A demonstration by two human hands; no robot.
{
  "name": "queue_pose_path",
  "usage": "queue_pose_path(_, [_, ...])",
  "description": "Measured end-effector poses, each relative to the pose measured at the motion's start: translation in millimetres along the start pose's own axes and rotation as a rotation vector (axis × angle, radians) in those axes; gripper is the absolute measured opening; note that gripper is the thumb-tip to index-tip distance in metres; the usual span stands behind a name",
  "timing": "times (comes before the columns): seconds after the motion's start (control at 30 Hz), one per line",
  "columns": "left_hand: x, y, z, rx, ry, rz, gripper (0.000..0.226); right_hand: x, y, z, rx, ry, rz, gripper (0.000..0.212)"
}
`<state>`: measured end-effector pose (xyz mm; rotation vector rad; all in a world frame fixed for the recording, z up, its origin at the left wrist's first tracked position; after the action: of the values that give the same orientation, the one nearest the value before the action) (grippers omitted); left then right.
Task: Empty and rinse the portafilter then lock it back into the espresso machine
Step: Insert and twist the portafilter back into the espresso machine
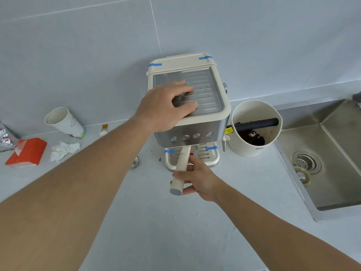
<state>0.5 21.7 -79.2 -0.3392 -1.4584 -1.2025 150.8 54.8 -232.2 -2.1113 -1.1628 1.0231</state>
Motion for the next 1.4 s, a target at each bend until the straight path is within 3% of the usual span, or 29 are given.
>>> queue_pose_path(0.27, [-0.3,-1.4,0.6,0.017,0.002,-0.029,0.051,-22.4,-1.7,20.1,0.047,0.056,0.107,0.053])
queue_pose_path(0.53, [0.6,-1.6,0.1,0.013,-0.006,-0.037,0.051,-54.3,-4.9,39.2,0.110,0.114,0.298,0.046])
queue_pose_path(0.7, [-0.9,-1.5,1.0,0.007,-0.003,-0.035,0.052,-69.5,-3.6,46.1,0.117,0.188,0.294,0.055])
queue_pose_path(1.0, [-0.5,-2.8,0.7,0.006,-0.002,-0.036,0.051,-75.5,-14.7,52.3,0.139,0.258,0.248,0.047])
queue_pose_path(1.23, [-0.2,-2.0,0.8,0.004,-0.001,-0.045,0.051,-71.2,-9.8,47.4,0.155,0.247,0.208,0.051])
queue_pose_path(1.4, [0.4,0.1,0.0,0.004,0.002,-0.039,0.049,-46.9,1.4,28.3,0.165,0.129,0.154,0.044])
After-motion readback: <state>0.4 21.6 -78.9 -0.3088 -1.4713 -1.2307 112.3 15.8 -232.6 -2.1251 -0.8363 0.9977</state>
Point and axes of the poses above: each hand's wrist, its own z-axis towards the middle knuckle, its own x-axis out of the back of the hand, y = z × x, the point moved 2 cm from there along z, towards the middle knuckle, and after that the axes turned 5 degrees about -x, right-handed, at the moved point
